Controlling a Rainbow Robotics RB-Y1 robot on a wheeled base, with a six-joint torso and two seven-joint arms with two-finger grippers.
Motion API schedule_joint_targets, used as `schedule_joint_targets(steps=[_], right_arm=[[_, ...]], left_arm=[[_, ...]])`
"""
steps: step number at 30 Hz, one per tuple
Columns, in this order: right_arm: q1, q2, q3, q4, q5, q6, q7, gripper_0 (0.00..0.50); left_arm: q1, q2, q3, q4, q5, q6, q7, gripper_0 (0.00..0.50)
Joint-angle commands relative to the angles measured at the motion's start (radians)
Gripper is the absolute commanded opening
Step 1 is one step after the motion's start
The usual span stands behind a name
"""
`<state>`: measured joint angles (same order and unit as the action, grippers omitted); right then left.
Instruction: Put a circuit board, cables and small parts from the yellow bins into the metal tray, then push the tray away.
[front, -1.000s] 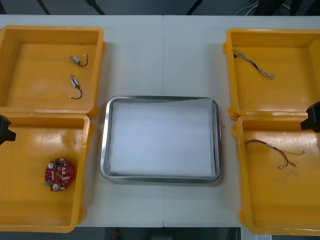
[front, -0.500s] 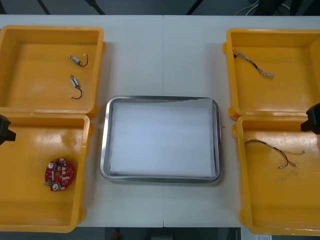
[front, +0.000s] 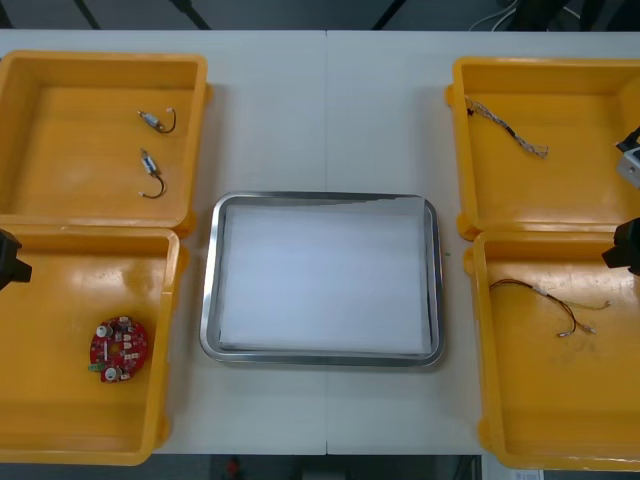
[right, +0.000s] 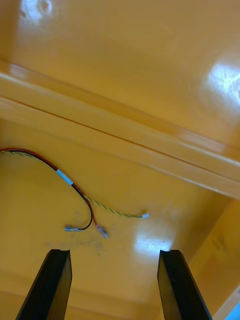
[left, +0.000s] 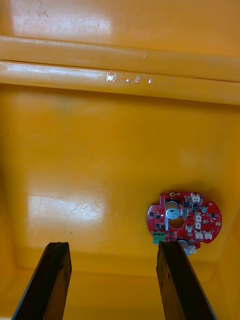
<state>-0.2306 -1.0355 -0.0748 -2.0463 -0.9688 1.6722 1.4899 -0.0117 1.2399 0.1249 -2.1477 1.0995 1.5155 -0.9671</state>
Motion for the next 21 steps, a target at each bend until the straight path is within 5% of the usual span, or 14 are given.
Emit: schedule_joint_targets(steps=[1, 11, 21], right_arm=[[0.039, -0.044, 0.009, -0.026, -0.030, -0.055, 0.118, 0.500], [0.139, -0.044, 0.038, -0.026, -0.027, -0.272, 0.434, 0.500], [0.157, -0.046, 0.170, 0.023, 0.010, -0.427, 0.490, 0.500]], left_arm=[[0.018, 0.044, 0.028, -0.020, -0.009, -0.008, -0.042, 0.500], [0.047, 0.009, 0.009, -0.020, -0.004, -0.043, -0.033, 0.500], [0.049, -0.028, -0.030, -0.006, -0.009, -0.080, 0.019, 0.500]])
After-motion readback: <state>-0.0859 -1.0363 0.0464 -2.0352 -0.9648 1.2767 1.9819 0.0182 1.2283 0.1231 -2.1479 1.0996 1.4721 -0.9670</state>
